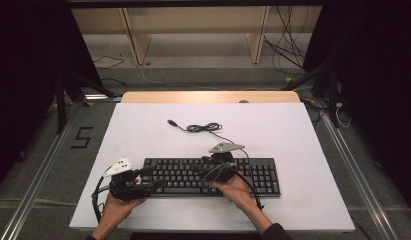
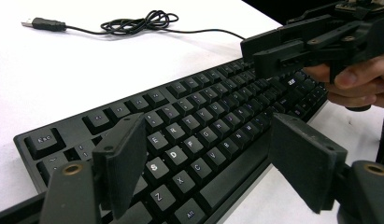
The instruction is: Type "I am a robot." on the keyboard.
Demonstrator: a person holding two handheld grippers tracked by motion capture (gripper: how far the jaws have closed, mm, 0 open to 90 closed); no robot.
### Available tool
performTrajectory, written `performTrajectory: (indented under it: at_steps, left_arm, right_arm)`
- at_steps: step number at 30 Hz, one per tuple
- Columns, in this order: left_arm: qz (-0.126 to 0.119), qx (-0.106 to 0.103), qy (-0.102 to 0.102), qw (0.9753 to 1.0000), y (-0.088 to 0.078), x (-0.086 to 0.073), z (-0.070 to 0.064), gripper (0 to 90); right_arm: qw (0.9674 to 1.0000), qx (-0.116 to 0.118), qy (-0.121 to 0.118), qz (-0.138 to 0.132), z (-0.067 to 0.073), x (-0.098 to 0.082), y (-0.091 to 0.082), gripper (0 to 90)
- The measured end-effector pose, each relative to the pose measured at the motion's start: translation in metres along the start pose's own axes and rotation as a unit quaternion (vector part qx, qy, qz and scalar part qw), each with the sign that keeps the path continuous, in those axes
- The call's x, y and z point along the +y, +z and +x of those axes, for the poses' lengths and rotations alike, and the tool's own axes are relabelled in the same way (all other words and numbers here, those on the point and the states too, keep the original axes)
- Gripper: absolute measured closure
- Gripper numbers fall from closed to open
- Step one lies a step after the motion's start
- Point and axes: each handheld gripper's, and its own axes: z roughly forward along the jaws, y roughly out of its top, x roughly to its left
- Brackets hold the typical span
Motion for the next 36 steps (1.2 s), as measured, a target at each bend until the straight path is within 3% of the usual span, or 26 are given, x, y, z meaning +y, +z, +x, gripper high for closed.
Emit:
performTrajectory:
  at_steps: [1, 2, 7, 14, 36]
  left_arm:
    - [0.0, 0.0, 0.0, 1.0, 0.0, 0.0, 0.0, 27.6]
    - [0.0, 0.0, 0.0, 1.0, 0.0, 0.0, 0.0, 27.6]
    - [-0.001, 0.0, 0.0, 1.0, 0.0, 0.0, 0.0, 27.6]
    - [-0.001, 0.001, 0.002, 1.0, 0.0, 0.0, 0.0, 27.8]
    - [0.001, 0.002, 0.005, 1.0, 0.0, 0.0, -0.001, 27.8]
  right_arm:
    - [1.0, 0.0, 0.0, 0.0, 0.0, 0.0, 0.0, 54.6]
    - [1.0, -0.005, -0.002, 0.001, -0.001, 0.0, -0.001, 60.7]
    - [0.9999, -0.014, -0.003, 0.008, -0.004, -0.002, -0.001, 73.9]
    - [0.9996, -0.02, -0.003, 0.022, -0.007, -0.006, 0.001, 84.8]
    - [0.9974, -0.032, -0.011, 0.063, -0.007, -0.019, 0.018, 90.0]
